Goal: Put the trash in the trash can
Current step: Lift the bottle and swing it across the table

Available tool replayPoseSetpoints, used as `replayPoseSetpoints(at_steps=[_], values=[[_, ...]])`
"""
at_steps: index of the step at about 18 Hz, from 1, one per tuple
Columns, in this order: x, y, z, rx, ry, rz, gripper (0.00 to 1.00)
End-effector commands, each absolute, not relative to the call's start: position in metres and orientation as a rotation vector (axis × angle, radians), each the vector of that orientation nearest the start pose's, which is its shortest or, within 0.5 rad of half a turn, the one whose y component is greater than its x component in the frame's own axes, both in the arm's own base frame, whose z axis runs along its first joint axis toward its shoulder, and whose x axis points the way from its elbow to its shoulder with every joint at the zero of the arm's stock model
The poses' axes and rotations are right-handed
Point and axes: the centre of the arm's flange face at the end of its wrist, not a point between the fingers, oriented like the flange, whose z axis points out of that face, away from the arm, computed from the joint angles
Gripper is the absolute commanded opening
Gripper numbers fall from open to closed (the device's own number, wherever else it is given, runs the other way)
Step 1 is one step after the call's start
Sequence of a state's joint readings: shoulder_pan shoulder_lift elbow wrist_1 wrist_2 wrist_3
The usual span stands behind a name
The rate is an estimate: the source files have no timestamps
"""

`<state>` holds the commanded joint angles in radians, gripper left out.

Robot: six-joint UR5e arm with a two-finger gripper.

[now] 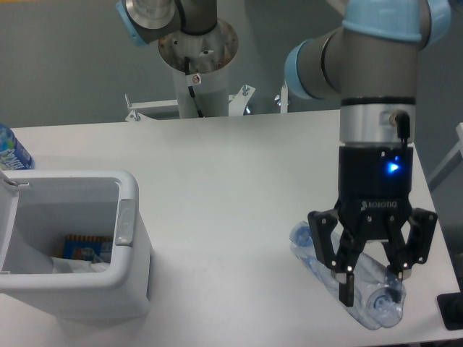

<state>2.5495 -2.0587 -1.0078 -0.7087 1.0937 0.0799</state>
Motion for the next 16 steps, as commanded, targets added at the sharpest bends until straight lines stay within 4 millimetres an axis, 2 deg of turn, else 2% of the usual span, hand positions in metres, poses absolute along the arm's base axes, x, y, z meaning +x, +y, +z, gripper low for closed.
replayPoseSetpoints(at_steps=[7, 13, 16], values=[[-0.477, 0.552, 0.615, -1.975, -0.727, 0.056, 0.59], [-0.442, 0.569, 0.621, -1.972, -0.723, 0.001, 0.59], [-0.410, 0.588, 0.625, -1.975, -0.706, -0.047, 0.59]])
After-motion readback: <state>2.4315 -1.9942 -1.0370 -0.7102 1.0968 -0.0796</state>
